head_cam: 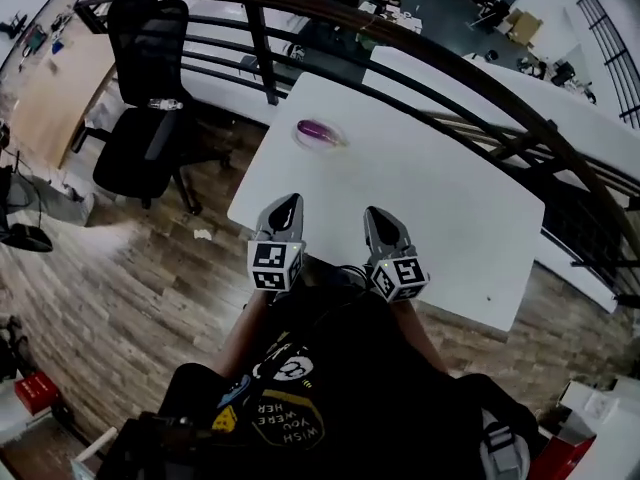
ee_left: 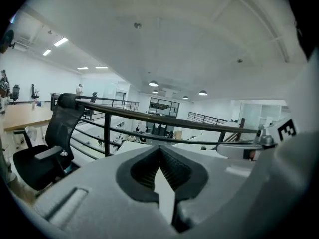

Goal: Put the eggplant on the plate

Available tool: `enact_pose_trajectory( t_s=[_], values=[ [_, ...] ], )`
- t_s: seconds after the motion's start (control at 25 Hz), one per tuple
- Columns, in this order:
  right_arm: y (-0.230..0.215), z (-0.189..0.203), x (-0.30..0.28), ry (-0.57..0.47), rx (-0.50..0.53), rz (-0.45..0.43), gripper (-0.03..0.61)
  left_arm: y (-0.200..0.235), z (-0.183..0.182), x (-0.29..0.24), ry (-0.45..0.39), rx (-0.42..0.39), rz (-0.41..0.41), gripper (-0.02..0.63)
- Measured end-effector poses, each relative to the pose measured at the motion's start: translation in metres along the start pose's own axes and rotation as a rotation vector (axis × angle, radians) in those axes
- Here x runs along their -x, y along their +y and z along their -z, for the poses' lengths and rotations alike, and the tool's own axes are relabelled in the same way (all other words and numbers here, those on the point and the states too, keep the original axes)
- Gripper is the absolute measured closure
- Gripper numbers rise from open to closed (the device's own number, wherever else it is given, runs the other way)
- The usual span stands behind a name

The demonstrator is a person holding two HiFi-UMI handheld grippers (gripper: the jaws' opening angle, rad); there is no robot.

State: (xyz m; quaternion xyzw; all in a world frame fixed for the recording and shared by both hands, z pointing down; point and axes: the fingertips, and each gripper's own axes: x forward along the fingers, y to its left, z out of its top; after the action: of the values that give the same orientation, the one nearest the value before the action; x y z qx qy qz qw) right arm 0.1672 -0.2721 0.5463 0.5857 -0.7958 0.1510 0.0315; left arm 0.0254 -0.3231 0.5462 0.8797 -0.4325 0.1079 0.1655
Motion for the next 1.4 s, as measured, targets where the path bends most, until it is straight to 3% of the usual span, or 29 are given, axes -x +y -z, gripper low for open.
enact_pose_trajectory(
  t_s=[0.2,0.4,0.84,1.4],
  values=[
    [-0.015,-0.048,0.023,-0.067,0.031,0.033,0.577,-0.037,-0.048,0.007,-0.081,-0.072,0.048,0.608],
    [-0.004,-0.094,0.035,-0.152,0.078,0.034,0.577,-0.045,-0.062,0.01,-0.105,-0.13,0.044,0.608],
    [0.006,-0.073,0.022,-0.096,0.058,0.001,0.577,-0.02,-0.056,0.021,-0.086,-0.089,-0.025,0.608],
    [0.013,-0.074,0.015,-0.095,0.054,-0.054,0.577,-0.02,-0.052,0.022,-0.081,-0.093,-0.034,0.608]
  ],
)
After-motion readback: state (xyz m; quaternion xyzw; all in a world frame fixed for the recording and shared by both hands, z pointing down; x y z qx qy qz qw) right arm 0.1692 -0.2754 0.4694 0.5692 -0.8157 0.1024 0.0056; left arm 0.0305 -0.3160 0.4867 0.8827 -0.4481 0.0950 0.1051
